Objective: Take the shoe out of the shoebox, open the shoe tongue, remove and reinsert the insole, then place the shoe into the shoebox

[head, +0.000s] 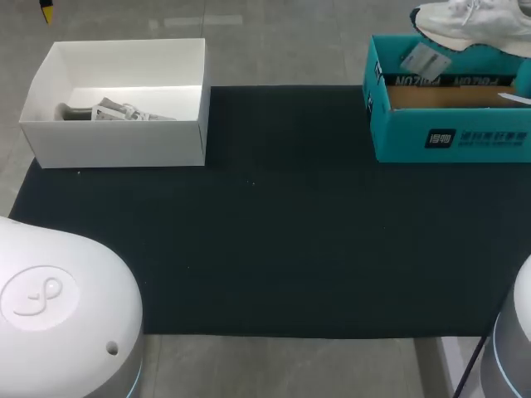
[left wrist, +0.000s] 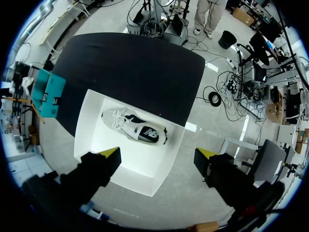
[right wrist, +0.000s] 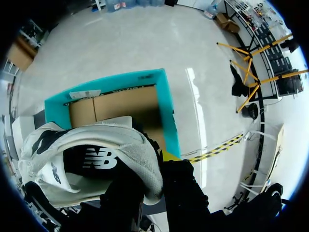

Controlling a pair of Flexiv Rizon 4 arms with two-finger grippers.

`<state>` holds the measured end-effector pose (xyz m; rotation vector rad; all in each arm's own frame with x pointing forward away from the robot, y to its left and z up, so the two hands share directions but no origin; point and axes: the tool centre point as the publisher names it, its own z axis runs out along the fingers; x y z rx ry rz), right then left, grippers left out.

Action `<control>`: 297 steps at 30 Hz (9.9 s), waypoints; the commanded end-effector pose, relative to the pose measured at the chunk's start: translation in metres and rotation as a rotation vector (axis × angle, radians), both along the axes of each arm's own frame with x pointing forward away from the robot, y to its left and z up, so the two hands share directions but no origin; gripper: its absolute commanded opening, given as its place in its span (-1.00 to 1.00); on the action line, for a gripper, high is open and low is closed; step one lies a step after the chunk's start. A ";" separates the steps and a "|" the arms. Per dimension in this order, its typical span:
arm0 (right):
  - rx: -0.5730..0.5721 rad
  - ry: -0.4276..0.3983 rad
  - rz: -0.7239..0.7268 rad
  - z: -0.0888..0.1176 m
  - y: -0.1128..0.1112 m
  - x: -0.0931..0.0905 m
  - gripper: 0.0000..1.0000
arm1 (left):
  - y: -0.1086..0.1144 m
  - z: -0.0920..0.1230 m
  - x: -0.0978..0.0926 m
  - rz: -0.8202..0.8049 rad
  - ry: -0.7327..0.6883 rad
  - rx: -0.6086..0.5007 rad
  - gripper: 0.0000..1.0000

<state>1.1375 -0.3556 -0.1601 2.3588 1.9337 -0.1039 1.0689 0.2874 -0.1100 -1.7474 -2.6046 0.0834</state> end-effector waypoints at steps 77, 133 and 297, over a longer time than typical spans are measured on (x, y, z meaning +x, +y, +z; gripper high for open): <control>-0.195 -0.054 -0.033 0.061 0.234 -0.216 -1.00 | 0.000 0.001 -0.001 0.000 0.000 0.004 1.00; -0.207 0.042 -0.140 0.013 0.327 -0.387 -1.00 | 0.000 0.001 -0.001 0.000 0.000 0.004 1.00; 0.547 -0.163 1.588 -0.108 0.371 -0.377 1.00 | 0.000 0.001 -0.001 0.000 0.000 0.004 1.00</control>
